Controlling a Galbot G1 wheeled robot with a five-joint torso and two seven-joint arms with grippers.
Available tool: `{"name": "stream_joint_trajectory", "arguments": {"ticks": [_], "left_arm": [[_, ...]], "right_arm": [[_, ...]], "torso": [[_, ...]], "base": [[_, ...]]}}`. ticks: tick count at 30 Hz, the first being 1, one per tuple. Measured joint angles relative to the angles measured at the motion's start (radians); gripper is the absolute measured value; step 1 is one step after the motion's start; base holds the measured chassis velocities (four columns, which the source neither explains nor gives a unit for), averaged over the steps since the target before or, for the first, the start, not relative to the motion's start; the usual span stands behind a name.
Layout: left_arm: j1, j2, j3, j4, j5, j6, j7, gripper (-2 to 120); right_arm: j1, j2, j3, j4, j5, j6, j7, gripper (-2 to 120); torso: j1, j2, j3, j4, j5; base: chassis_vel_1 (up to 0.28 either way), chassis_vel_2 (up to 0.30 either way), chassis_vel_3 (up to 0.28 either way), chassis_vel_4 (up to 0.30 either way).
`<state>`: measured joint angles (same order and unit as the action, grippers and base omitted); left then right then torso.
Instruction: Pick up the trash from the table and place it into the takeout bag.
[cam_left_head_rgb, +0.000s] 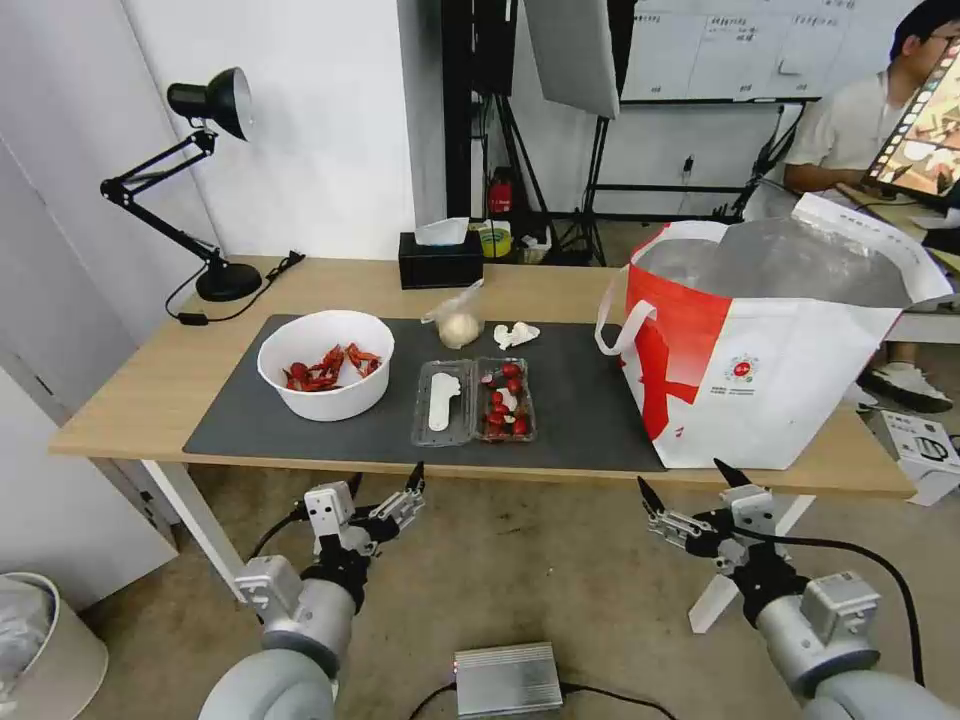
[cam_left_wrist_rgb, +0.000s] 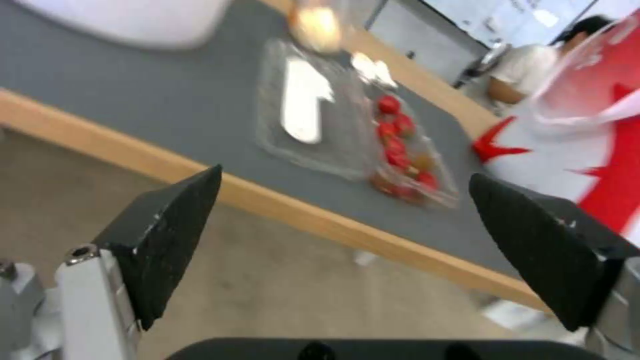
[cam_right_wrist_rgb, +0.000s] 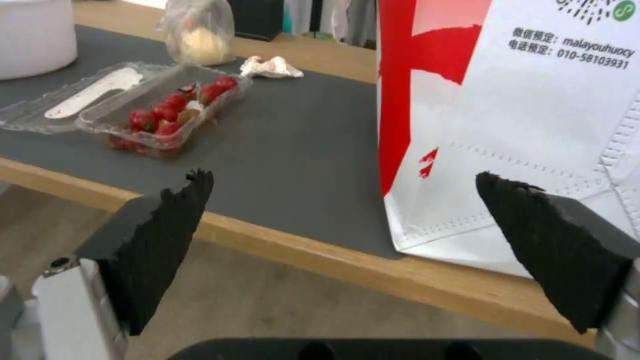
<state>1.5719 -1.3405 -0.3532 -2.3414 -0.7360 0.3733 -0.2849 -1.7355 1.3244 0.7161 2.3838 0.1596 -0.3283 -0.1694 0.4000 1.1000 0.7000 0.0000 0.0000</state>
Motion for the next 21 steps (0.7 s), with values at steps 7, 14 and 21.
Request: {"name": "stream_joint_trajectory", "arguments": {"ticks": [7,14,21], "left_arm": [[-0.083,0.013,0.021,0.007,-0.339,0.018,-0.088,100],[-0.133,-0.008,0.054,0.025,-0.539,-0.037,-0.168,100],[-0.167,-0.023,0.086,0.043,-0.63,-0.071,-0.26,100]], "right_arm": [[0.002,0.0,-0.004,-0.005,-0.001,0.0,0.005,100],[0.004,-0.002,-0.004,-0.009,-0.003,0.0,0.006,100],[0.01,-0.003,-0.007,-0.017,-0.005,-0.001,0.008,100]], "torso": [[0.0,0.0,0.0,0.0,0.0],[0.0,0.0,0.0,0.0,0.0],[0.0,0.0,0.0,-0.0001,0.0]], "base": [[0.0,0.0,0.0,0.0],[0.0,0.0,0.0,0.0],[0.0,0.0,0.0,0.0]]}}
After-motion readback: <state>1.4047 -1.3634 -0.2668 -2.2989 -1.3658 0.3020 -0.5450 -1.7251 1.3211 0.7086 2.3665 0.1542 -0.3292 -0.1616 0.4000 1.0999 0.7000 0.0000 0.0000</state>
